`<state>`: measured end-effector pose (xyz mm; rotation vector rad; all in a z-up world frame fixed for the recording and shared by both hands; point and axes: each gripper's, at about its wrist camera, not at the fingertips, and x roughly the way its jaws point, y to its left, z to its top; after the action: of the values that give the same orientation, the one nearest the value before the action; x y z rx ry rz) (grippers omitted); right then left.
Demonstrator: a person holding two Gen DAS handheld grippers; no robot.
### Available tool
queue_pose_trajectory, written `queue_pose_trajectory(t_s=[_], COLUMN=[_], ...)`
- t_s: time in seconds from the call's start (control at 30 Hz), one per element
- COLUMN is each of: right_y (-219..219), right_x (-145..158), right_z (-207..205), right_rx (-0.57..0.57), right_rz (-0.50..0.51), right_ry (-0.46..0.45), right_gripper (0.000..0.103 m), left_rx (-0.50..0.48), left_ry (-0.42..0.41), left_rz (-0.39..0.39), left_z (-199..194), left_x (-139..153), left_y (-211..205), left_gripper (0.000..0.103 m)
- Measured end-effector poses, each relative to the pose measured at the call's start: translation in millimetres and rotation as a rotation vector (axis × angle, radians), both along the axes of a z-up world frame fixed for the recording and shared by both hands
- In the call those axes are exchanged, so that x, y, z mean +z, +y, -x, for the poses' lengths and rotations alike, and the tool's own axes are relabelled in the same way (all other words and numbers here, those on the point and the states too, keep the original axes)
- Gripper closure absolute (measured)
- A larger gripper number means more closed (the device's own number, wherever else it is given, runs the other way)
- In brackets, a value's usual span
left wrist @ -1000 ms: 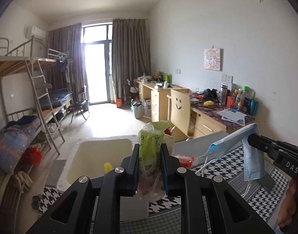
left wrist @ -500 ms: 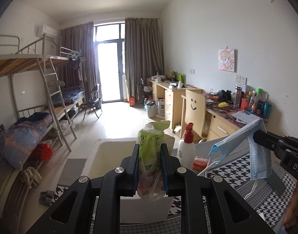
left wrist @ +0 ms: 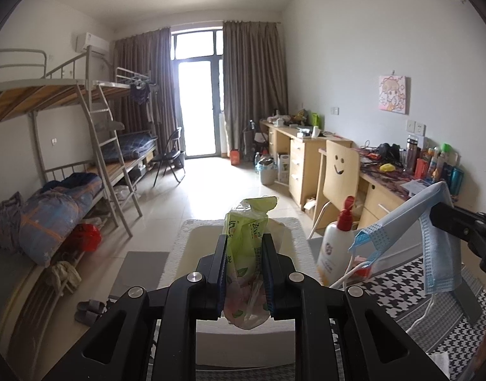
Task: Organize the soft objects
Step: 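Carry the wipe pack and blue mask over the white foam box, then open the left gripper to drop the wipe pack into the box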
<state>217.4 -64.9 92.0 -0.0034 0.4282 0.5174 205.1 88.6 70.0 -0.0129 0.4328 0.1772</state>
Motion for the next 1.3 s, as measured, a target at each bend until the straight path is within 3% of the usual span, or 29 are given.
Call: queue_pose_trajectory(t_s=[0.37, 0.53, 0.7, 0.93, 1.3], right_y=[17, 21, 21, 31, 55], right_x=[2, 0, -1, -2, -2], right_z=[-1, -7, -10, -20, -28], right_rx=[0.018, 0.001, 0.000, 0.010, 0.050], right_rz=[0.020, 0.023, 0.021, 0.027, 0.038], right_ry=[-0.004, 0.009, 0.013, 0.027, 0.041], right_gripper=[0.093, 0.093, 0.093, 0.093, 0.093], left_rx=[-0.018, 0.031, 0.058, 0.090, 0.134], left_ry=[0.060, 0.075, 0.041, 0.013, 0.013], left_rz=[0.036, 0.025, 0.024, 0.053, 0.063], left_z=[-21, -22, -11, -3, 6], left_x=[-14, -21, -17, -12, -15], left_y=[16, 26, 31, 40, 57], left_gripper=[0.078, 0.036, 0.012, 0.003, 0.001])
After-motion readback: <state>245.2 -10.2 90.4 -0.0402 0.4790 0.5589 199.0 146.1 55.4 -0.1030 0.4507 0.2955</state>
